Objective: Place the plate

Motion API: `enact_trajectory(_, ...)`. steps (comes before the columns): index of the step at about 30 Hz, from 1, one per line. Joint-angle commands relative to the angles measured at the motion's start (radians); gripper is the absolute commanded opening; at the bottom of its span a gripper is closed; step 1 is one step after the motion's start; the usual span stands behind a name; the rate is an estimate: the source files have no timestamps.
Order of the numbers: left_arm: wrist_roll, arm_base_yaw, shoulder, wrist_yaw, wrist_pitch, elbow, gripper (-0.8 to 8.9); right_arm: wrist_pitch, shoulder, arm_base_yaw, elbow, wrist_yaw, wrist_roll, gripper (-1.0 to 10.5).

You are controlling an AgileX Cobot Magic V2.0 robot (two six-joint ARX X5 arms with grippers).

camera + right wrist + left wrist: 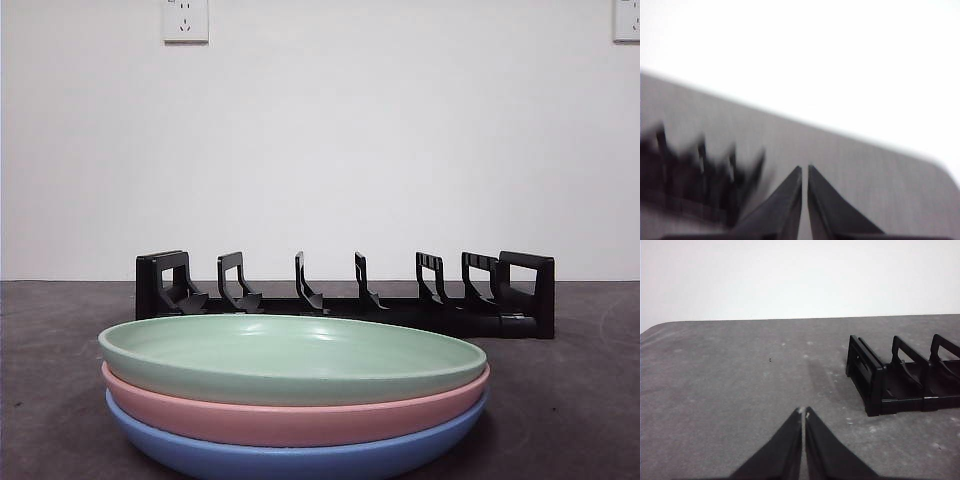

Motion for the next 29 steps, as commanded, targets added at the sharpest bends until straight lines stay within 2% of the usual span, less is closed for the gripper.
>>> enact_trajectory(1,-0.003,0.0,0.0,-0.002,0.008,-0.019,0.08,-0.055,-0.217,-0.016,-0.131,0.022,0.019,0.2)
enact_trajectory(6,-0.003,-0.001,0.0,-0.001,0.008,-0.019,0.08,-0.18,-0.458,-0.029,-0.234,0.033,0.028,0.2)
enact_trajectory(9,-0.003,-0.001,-0.001,-0.002,0.007,-0.019,0.08,-0.174,-0.451,-0.026,-0.269,0.034,0.042,0.2)
enact_trajectory(13,-0.003,-0.001,-0.001,-0.001,0.005,-0.018,0.08,-0.125,-0.451,-0.027,-0.33,0.035,0.106,0.2)
enact_trajectory(16,-0.003,0.0,-0.001,-0.002,0.007,-0.018,0.08,-0.148,-0.451,-0.028,-0.331,0.035,0.129,0.2)
enact_trajectory(29,-0.003,-0.001,-0.001,-0.002,0.008,-0.018,0.08,-0.131,-0.45,-0.027,-0.331,0.035,0.131,0.2)
